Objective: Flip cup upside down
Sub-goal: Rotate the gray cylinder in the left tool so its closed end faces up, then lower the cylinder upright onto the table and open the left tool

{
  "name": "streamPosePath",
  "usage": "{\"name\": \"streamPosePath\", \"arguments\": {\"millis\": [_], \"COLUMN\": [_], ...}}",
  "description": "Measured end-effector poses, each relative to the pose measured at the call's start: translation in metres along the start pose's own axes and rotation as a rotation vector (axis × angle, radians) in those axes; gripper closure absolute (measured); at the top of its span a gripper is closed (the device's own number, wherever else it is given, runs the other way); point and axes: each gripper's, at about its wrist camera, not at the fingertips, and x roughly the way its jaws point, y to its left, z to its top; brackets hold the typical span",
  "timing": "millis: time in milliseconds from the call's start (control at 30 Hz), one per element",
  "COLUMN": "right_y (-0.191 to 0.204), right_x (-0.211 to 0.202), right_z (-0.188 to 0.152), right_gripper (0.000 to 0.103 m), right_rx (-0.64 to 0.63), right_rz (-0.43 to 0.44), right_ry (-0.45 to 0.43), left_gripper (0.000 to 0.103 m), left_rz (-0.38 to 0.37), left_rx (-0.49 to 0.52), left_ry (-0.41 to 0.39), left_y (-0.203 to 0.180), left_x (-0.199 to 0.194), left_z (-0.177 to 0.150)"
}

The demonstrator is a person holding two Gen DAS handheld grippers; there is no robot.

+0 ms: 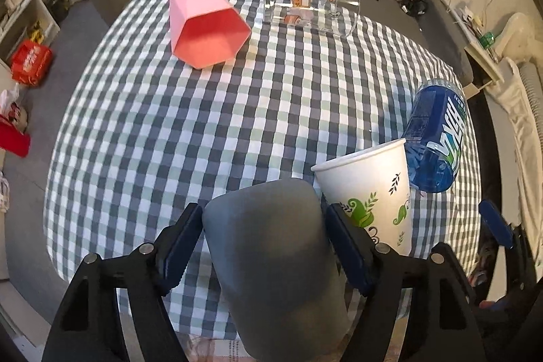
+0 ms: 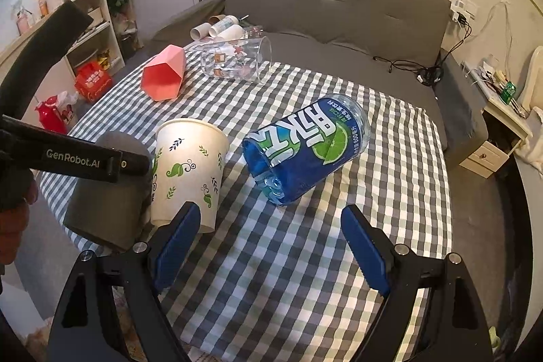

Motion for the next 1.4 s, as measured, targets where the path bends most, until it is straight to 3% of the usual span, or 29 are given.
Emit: {"name": "streamPosePath", "arguments": {"millis": [200,367,467,667,800,867,1067,1300,1400], "right_y": [0.003,0.0,-0.002,-0.005,-0.009,-0.011,-0.011,-0.009,-0.007], "right_x": [-0.003,-0.003,0.0,0.008,0.014,0.018,0.029,0.032,0.03], "right_z": [-0.003,-0.005,-0.007,-0.011,-0.012,-0.012,-0.015,-0.014,-0.014], "right_gripper": [0.018,0.018,0.018,0.018,0.018,0.018,0.018,0.018,0.018], "right_rx": [0.001,0.009,0.014,0.028,0.04,0.046,0.045,0.047,0.043], "right_rz": [0.002,0.002,0.003,0.0,-0.01,-0.015,-0.023,-0.023,-0.022], "right_ry": [-0.003,0.0,0.007,0.023,0.027,0.033,0.056,0.052,0.05], "left_gripper": [0.027,0.028,0.028,0.029,0.03,0.03,0.03,0.028,0.019], "left_rz": [-0.04,-0.052,-0.069,0.076,0.144,0.158,0.166,0.11,0.086], "left_rx": [-0.053,-0.037,-0.021,0.091,0.139,0.161,0.187,0.178,0.153], "left_ry": [0.096,0.058,-0.016,-0.274,-0.455,-0.504,-0.527,-0.513,-0.496], "left_y": [0.005,0.002,0.002,-0.007,-0.012,-0.014,-0.021,-0.015,-0.013], "left_x": [0.013,0.01,-0.004,-0.034,-0.032,-0.026,-0.015,-0.014,-0.014], "left_z": [0.002,0.001,0.008,0.023,0.019,0.017,0.022,0.019,0.02]}}
